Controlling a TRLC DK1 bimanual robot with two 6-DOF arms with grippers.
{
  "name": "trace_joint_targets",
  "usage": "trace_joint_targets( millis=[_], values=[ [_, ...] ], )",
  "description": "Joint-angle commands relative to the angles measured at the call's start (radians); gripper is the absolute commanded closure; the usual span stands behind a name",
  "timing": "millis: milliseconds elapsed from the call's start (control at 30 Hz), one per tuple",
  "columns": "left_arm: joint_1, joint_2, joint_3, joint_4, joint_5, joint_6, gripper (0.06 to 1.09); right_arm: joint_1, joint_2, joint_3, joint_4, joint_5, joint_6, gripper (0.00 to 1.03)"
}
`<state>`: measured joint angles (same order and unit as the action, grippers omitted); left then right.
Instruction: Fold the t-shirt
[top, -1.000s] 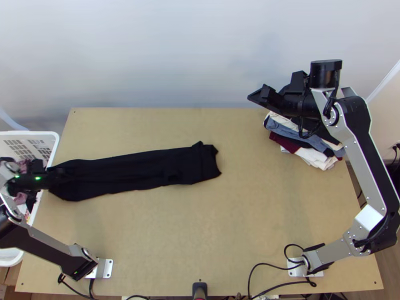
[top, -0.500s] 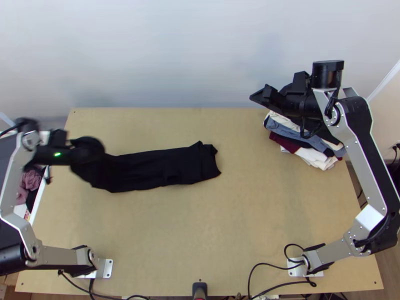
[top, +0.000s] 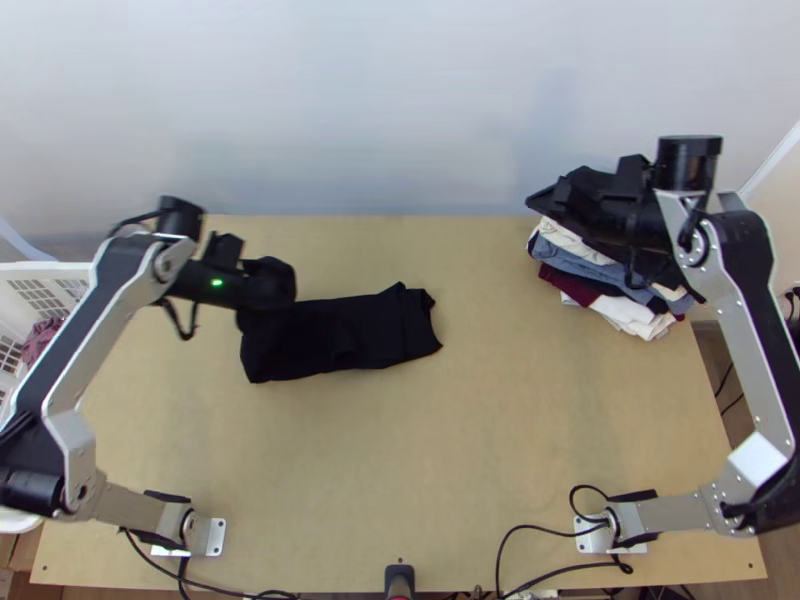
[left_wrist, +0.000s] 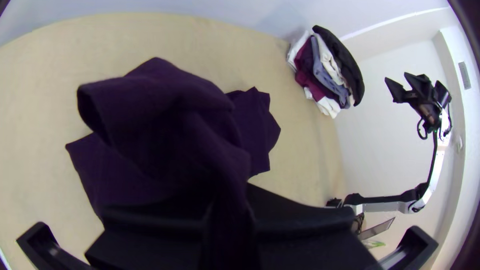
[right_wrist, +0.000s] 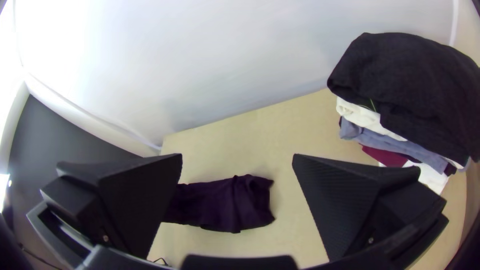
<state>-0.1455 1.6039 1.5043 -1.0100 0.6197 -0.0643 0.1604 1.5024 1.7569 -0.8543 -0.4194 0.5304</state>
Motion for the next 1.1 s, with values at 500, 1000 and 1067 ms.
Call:
trace_joint_targets(
  millis=[500,1000,1067],
  values=[
    [-0.247,0.283,0.266,0.068,-0.052,-0.189,1.05,-0.065,-0.203,-0.211,-0.003,-0.005,0.000,0.03],
    [-0.370,0.432,0.432,0.093,-0.090,-0.178,0.09,-0.044,-0.251,-0.313,0.008,-0.004,0.003,0.03],
    [-0.376,0.441,0.468,0.102,-0.090,-0.186,0.09,-0.027,-0.252,-0.352,0.014,-0.002,0.002,0.03]
  ],
)
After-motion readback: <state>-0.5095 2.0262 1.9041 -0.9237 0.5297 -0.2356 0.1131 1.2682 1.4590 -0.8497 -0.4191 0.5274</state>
